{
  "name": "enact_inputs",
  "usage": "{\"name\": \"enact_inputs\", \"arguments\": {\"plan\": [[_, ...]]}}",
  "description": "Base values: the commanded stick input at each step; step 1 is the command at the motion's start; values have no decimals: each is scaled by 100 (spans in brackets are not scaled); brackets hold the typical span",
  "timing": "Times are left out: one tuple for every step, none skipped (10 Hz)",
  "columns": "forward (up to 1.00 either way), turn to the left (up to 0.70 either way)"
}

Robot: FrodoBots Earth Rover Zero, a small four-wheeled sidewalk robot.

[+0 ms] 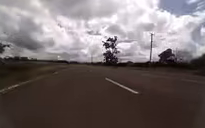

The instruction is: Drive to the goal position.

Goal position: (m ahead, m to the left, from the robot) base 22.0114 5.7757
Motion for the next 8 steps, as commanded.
{"name": "enact_inputs", "arguments": {"plan": [[100,0],[100,0],[100,0],[100,0],[100,0],[100,0],[100,0],[100,0]]}}
